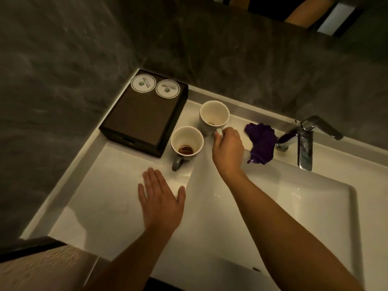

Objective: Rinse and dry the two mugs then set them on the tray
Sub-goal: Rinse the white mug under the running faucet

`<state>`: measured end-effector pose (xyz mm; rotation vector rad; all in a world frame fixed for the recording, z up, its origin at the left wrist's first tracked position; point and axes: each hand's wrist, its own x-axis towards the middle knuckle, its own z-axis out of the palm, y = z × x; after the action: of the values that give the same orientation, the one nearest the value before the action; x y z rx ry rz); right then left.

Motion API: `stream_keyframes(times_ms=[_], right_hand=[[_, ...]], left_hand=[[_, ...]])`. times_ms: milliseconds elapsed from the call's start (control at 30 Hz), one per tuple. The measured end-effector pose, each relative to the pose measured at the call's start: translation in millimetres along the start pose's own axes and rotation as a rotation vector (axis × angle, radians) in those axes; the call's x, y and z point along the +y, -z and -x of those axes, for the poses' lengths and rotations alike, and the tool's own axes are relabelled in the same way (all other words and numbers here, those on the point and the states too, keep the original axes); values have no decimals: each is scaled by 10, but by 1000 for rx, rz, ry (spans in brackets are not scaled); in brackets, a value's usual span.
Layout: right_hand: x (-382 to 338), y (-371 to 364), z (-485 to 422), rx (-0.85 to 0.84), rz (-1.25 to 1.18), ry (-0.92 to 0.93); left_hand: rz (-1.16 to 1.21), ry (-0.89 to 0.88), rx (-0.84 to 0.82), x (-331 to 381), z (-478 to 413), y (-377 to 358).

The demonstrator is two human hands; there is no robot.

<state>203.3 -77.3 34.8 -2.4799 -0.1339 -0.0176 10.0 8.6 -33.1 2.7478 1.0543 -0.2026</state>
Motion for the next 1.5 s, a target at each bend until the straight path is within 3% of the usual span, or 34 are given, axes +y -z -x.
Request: stream_keyframes(times_ms=[367, 467, 600, 767, 1067, 1233, 1500], right_hand=[[751, 567, 543, 17, -73, -95], [1031, 798, 840, 16, -120, -183], [1418, 1057, 1123, 52, -71, -220], [1906, 1300, 1207, 47, -7, -232], [2479, 1601, 860, 42, 5, -130], [2559, 1701, 627, -23, 3, -132], [2602, 1739, 489, -88, -50, -61]], left_hand=[[325, -125, 38, -230, 59, -6], [470, -147, 134, -166, 208, 101], [620, -344, 188, 211, 411, 212], [812, -547, 86, 1285, 344, 515], [611, -768, -180, 3284, -250, 1080], [566, -738, 3, 3492, -313, 998], [654, -648, -64, 3497, -391, 1069]])
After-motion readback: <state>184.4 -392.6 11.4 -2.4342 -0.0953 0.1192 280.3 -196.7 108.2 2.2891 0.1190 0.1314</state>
